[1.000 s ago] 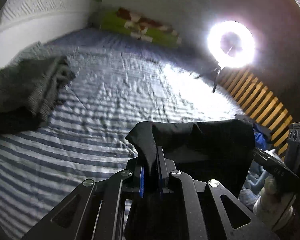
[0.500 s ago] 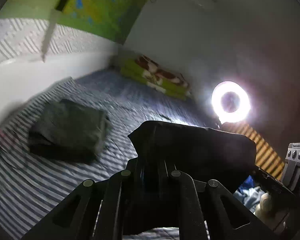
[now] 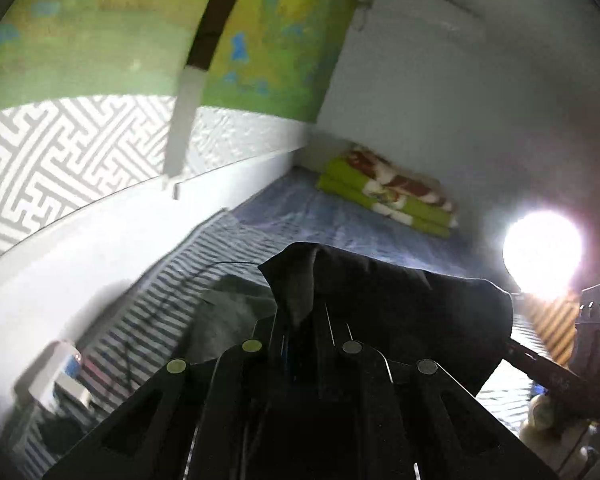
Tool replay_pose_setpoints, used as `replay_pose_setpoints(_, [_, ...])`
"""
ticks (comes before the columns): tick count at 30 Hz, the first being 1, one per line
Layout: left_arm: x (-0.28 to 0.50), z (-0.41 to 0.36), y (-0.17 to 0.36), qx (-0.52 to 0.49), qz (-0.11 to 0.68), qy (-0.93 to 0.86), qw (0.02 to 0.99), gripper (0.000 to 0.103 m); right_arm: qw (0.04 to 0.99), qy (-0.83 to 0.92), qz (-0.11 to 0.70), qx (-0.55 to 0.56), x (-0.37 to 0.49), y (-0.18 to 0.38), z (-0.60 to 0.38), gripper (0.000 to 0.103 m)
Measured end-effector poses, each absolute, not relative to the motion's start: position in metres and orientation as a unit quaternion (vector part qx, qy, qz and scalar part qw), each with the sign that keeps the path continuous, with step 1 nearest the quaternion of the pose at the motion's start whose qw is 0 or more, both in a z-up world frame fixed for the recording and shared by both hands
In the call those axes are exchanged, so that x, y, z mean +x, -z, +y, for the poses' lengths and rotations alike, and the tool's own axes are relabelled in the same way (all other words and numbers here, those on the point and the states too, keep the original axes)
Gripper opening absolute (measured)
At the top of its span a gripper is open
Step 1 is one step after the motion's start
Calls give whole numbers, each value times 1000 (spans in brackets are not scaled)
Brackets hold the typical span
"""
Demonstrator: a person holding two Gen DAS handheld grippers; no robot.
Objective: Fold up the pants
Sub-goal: 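Carry the folded jacket with both tools toward the wall side of the bed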
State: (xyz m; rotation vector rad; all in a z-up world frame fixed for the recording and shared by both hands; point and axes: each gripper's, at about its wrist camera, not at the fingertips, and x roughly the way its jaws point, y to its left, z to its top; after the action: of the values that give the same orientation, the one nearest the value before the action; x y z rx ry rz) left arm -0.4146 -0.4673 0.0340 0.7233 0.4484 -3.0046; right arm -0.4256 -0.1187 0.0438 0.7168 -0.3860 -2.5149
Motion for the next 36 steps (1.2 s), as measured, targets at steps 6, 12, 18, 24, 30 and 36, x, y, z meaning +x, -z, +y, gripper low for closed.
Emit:
replay_pose_setpoints(6, [-516, -511, 29, 282, 158, 946, 36, 9, 234, 906, -147, 321, -524, 10, -152, 9])
replay_pose_setpoints(12, [-594, -535, 81, 313, 173, 932, 54, 9, 200, 910, -114, 344, -596, 41, -170, 9])
replay_pose_setpoints(18, [-640, -544, 116, 359, 170, 912, 100, 18, 127, 911, -52, 389, -645, 67, -178, 19])
replay_pose_setpoints(24, [-608, -535, 104, 349, 150, 919, 103, 35, 106, 921, -38, 374, -622, 61, -160, 36])
replay_pose_setpoints(30, [-556, -507, 70, 356, 146, 919, 87, 40, 85, 927, -64, 359, -601, 23, -121, 43])
replay_pose_setpoints(36, [-481, -460, 42, 353, 146, 922, 66, 53, 101, 925, -67, 359, -539, -5, -91, 43])
